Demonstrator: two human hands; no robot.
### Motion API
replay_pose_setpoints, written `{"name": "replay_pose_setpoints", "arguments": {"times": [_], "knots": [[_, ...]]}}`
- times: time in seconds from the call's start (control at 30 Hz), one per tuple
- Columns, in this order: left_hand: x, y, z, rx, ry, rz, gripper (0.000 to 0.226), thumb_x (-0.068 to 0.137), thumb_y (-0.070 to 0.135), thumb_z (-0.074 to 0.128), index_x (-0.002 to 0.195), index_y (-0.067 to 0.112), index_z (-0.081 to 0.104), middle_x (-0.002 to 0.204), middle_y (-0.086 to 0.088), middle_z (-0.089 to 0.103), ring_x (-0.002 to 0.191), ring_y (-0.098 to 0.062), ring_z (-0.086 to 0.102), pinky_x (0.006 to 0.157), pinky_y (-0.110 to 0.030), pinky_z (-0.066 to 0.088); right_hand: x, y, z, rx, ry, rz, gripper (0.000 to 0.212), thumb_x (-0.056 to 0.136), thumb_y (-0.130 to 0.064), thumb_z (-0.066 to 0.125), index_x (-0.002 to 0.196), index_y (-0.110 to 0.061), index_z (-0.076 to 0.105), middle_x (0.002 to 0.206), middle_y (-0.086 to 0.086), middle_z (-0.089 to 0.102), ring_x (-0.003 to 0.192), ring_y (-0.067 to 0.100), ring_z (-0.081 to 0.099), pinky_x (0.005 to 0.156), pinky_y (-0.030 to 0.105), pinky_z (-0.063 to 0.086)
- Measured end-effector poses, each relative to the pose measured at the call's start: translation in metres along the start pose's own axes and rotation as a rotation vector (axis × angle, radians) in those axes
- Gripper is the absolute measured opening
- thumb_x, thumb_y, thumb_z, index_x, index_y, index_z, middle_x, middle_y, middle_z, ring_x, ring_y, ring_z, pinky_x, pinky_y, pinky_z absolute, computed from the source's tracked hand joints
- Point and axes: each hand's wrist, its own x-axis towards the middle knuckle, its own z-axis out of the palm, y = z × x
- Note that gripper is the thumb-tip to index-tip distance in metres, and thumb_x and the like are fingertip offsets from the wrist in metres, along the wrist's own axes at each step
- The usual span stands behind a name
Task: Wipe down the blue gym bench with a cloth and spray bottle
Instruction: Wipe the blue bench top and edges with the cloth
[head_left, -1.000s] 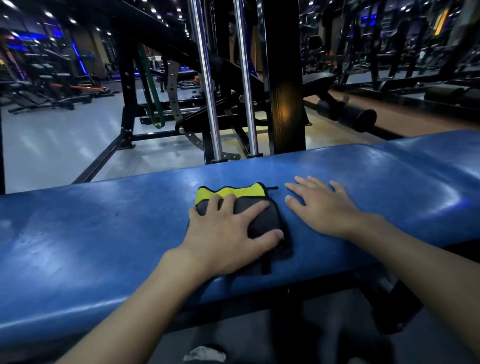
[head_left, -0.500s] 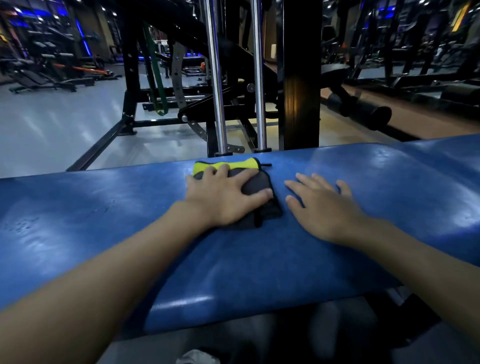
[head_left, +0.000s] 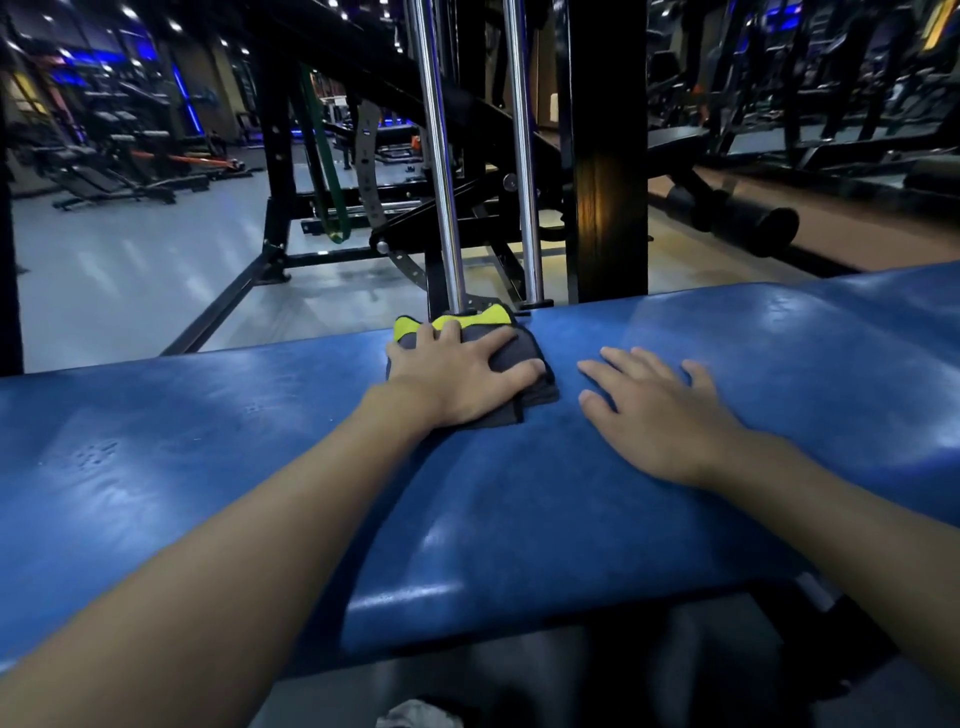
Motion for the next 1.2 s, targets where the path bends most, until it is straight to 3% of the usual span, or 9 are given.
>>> {"name": "replay_pose_setpoints", "arguments": {"times": [0.23, 0.4, 0.53, 0.7, 0.87, 0.97, 1.1, 1.2], "knots": [[-0.112, 0.011, 0.004, 0.058, 0.017, 0.073, 0.089, 0.062, 0.092, -0.003, 0.145, 0.062, 0.014, 0.149, -0.001, 0.032, 0.142, -0.028, 0.021, 0.110, -0.059, 0.022, -0.007, -0.001, -0.003, 0.020, 0.017, 0.001, 0.053, 0.103, -0.049, 0.021, 0.153, -0.034, 0.028, 0.165, -0.006, 0.018, 0.152, 0.016, 0.010, 0.119, 0.055, 0.005], [-0.155, 0.017, 0.004, 0.020, 0.033, 0.088, 0.091, 0.061, 0.090, -0.005, 0.146, 0.059, 0.007, 0.159, -0.001, 0.017, 0.149, -0.025, 0.007, 0.114, -0.063, 0.015, -0.013, -0.007, -0.013, 0.001, 0.107, -0.017, 0.043, 0.103, -0.043, 0.031, 0.136, -0.025, 0.052, 0.147, -0.004, 0.046, 0.142, 0.017, 0.030, 0.115, 0.056, 0.013], [-0.146, 0.013, 0.009, 0.054, 0.092, 0.095, 0.090, 0.061, 0.091, -0.001, 0.145, 0.060, 0.008, 0.156, 0.004, 0.025, 0.147, -0.026, 0.015, 0.110, -0.059, 0.024, -0.013, -0.013, -0.012, 0.084, 0.084, -0.068, 0.049, 0.103, -0.046, 0.032, 0.149, -0.032, 0.038, 0.159, -0.008, 0.032, 0.149, 0.014, 0.021, 0.119, 0.053, 0.012], [-0.084, -0.005, 0.004, 0.001, 0.040, 0.063, 0.090, 0.060, 0.094, 0.001, 0.143, 0.064, 0.016, 0.156, 0.005, 0.030, 0.146, -0.025, 0.021, 0.111, -0.060, 0.022, -0.012, -0.014, -0.004, 0.012, -0.038, -0.041, 0.054, 0.103, -0.053, 0.020, 0.155, -0.039, 0.020, 0.167, -0.010, 0.008, 0.153, 0.016, 0.001, 0.120, 0.056, 0.000], [0.006, -0.028, -0.001, -0.018, 0.012, -0.009, 0.080, 0.068, 0.096, 0.012, 0.142, 0.066, 0.020, 0.157, 0.001, 0.033, 0.147, -0.030, 0.025, 0.108, -0.062, 0.024, -0.011, -0.016, 0.001, -0.010, -0.031, -0.045, 0.056, 0.101, -0.057, 0.015, 0.155, -0.041, 0.016, 0.167, -0.011, 0.005, 0.153, 0.016, -0.001, 0.120, 0.056, 0.001], [0.038, -0.031, -0.006, -0.016, -0.001, -0.064, 0.085, 0.063, 0.096, 0.008, 0.141, 0.066, 0.021, 0.153, -0.003, 0.038, 0.143, -0.033, 0.030, 0.109, -0.063, 0.024, -0.011, -0.015, 0.002, -0.012, -0.023, -0.049, 0.056, 0.101, -0.056, 0.015, 0.155, -0.041, 0.016, 0.167, -0.011, 0.004, 0.153, 0.016, -0.002, 0.120, 0.056, 0.000], [0.036, -0.030, -0.004, 0.009, -0.009, -0.061, 0.082, 0.070, 0.095, 0.010, 0.145, 0.063, 0.019, 0.154, -0.005, 0.034, 0.144, -0.034, 0.027, 0.108, -0.063, 0.022, -0.012, -0.016, 0.001, -0.006, -0.039, -0.043, 0.056, 0.101, -0.056, 0.014, 0.155, -0.041, 0.014, 0.167, -0.011, 0.003, 0.153, 0.016, -0.002, 0.119, 0.056, 0.000], [0.005, -0.028, -0.001, -0.008, -0.016, -0.041, 0.088, 0.064, 0.096, 0.006, 0.145, 0.064, 0.018, 0.157, -0.003, 0.030, 0.146, -0.032, 0.021, 0.110, -0.063, 0.022, -0.013, -0.017, -0.002, 0.000, -0.053, -0.035, 0.056, 0.101, -0.056, 0.014, 0.155, -0.041, 0.014, 0.167, -0.011, 0.002, 0.153, 0.016, -0.002, 0.120, 0.055, -0.001]]}}
